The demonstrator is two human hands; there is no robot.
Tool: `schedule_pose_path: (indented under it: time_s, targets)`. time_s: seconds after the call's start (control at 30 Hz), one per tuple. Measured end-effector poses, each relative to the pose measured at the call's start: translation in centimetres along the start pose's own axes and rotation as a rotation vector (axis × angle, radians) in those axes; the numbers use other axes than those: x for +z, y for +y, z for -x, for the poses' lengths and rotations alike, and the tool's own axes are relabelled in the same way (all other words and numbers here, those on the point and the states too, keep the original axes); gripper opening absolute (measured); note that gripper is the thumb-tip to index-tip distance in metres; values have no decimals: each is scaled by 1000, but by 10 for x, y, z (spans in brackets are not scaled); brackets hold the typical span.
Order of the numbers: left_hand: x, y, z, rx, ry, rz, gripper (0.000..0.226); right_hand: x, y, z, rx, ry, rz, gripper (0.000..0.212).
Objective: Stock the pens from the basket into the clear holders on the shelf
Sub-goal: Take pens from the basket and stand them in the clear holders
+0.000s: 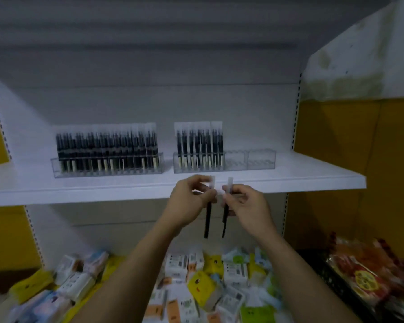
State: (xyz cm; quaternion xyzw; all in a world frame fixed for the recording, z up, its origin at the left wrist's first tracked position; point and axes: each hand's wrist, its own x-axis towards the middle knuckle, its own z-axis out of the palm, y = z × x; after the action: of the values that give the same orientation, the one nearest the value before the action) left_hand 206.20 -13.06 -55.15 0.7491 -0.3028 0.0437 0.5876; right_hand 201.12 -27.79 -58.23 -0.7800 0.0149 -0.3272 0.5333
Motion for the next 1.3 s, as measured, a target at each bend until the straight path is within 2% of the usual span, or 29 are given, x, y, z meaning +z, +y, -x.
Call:
schedule_pose_path:
  time_s: [0.07,0.13,0.27,0.47,0.8,1.0,1.3]
  targets:
    - [-2,22,-12,69,-36,-16,33,-12,-16,-14,-40,14,-17,38]
    - [-2,39,-25,128,-66,-7,37,-24,-31,-28,-97,29,-6,58]
    - [3,60,-55,187,-69,-12,36,-43,-47,-55,-188,48,19,49]
    - [12,80,-102,295,-39,-151,32,-55,-52,-100,-242,86,36,45]
    - [19,92,-177,436,176,-298,19,-59,-45,-176,-325,238,5,42]
    - [22,84,-212,417,185,-372,17,-56,-31,-216,-322,277,-15,38]
    - [16,74,-236,378,206,-409,15,-52,-4,-251,-299,197,-119,39]
